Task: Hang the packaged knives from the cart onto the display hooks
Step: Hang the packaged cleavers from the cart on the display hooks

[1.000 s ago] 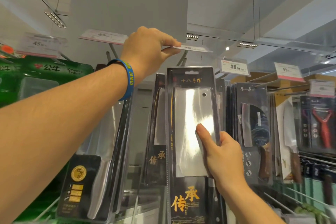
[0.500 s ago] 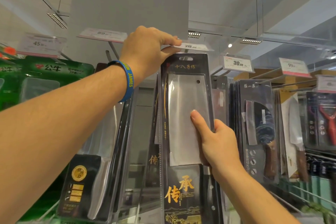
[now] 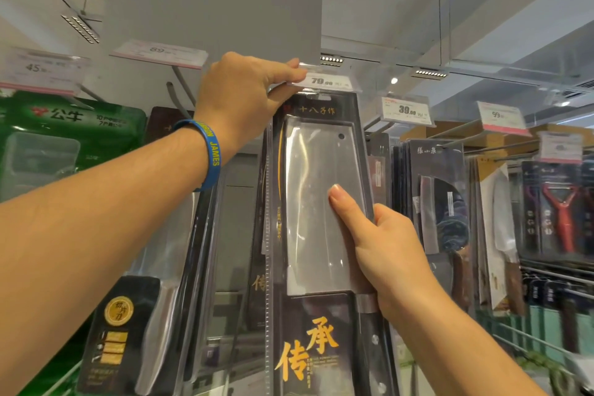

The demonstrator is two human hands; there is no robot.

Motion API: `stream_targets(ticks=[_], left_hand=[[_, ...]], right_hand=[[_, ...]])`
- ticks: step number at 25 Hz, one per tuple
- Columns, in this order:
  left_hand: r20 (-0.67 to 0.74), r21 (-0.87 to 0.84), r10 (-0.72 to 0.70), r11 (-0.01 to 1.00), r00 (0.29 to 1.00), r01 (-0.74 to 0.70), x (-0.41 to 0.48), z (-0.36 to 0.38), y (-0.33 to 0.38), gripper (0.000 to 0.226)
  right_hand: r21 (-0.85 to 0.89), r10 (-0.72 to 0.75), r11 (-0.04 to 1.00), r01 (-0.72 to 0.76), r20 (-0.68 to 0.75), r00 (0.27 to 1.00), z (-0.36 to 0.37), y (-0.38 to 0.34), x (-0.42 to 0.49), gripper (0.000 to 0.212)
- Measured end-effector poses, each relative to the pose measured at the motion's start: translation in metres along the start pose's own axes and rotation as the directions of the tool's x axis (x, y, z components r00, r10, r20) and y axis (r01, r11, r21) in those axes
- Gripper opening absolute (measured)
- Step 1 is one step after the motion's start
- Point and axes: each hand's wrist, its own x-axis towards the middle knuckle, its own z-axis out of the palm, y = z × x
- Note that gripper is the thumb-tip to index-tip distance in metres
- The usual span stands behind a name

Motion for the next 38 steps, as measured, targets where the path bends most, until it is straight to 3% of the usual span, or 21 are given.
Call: stream_targets(ticks=[7, 13, 17, 23, 26, 29, 31, 34, 38], left_hand=[[-0.011, 0.02, 0.005, 1.0, 1.0, -0.004, 0.003, 0.0, -0.002, 0.033], [0.035, 0.068, -0.008, 0.998, 0.999, 0.005, 0.002, -0.001, -0.002, 0.035], [0.04, 0.077, 0.026, 0.997, 0.999, -0.029, -0.003, -0.003, 0.002, 0.033], [0.155, 0.105, 0.059, 0.992, 0.986, -0.076, -0.015, -0.006, 0.003, 0.037], [0.126, 0.081, 0.072, 0.993, 0.989, -0.083, -0.036, -0.011, 0.002, 0.046], [0.026, -0.019, -0.064, 0.998, 0.998, 0.064, -0.068, -0.018, -0.006, 0.044], [-0.031, -0.115, -0.24, 0.965, 0.97, 0.235, -0.095, -0.023, -0.016, 0.038], [-0.075, -0.12, -0.459, 0.885, 0.885, 0.449, -0.137, -0.031, -0.035, 0.029], [-0.078, -0.111, -0.697, 0.716, 0.713, 0.689, -0.167, -0.039, -0.06, 0.027]], right_hand=[[-0.12, 0.011, 0.993, -0.009, 0.012, 1.0, 0.014, 0.012, 0.03, 0.066], [-0.308, 0.114, 0.948, -0.083, 0.085, 0.99, 0.059, 0.053, 0.078, 0.095], [-0.274, 0.199, 0.95, -0.149, 0.164, 0.966, 0.082, 0.063, 0.088, 0.105], [-0.252, 0.199, 0.953, -0.17, 0.096, 0.975, 0.084, 0.066, 0.077, 0.098], [-0.192, 0.092, 0.976, -0.101, -0.053, 0.994, 0.082, 0.063, 0.063, 0.083], [-0.18, -0.246, 0.962, 0.204, -0.252, 0.936, 0.08, 0.046, 0.05, 0.071], [-0.079, -0.349, 0.937, 0.34, -0.226, 0.91, 0.083, 0.031, 0.044, 0.055], [0.133, -0.332, 0.931, 0.339, -0.076, 0.94, 0.092, 0.021, 0.035, 0.035], [0.229, -0.339, 0.924, 0.307, 0.121, 0.933, 0.106, 0.018, 0.029, 0.03]])
